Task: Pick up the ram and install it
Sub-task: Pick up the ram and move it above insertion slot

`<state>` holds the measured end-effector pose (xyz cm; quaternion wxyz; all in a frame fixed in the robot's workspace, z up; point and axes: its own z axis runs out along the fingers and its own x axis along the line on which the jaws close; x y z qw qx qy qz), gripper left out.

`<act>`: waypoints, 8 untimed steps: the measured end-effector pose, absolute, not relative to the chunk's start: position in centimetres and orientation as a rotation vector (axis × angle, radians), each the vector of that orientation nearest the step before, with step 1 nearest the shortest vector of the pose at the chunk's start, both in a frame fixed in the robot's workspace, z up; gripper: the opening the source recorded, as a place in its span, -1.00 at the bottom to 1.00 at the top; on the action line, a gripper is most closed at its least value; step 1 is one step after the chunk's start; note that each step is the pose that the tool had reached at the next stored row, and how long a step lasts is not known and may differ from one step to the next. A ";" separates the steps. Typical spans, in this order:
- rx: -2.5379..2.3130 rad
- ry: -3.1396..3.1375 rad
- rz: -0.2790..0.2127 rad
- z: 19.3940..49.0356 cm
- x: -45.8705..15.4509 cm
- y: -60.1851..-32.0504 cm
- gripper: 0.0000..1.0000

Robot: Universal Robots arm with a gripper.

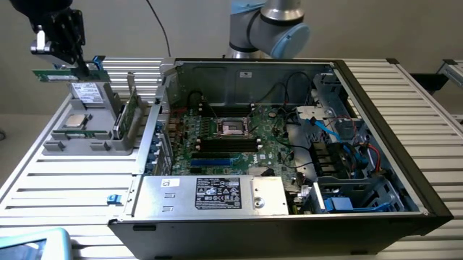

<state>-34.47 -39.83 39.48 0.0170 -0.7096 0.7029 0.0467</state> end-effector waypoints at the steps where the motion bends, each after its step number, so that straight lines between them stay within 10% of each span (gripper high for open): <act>1: -2.205 2.184 0.147 39.8 -34.1 -39.9 -0.74; 8: -2.201 2.180 0.156 40.8 -31.1 -40.0 -0.74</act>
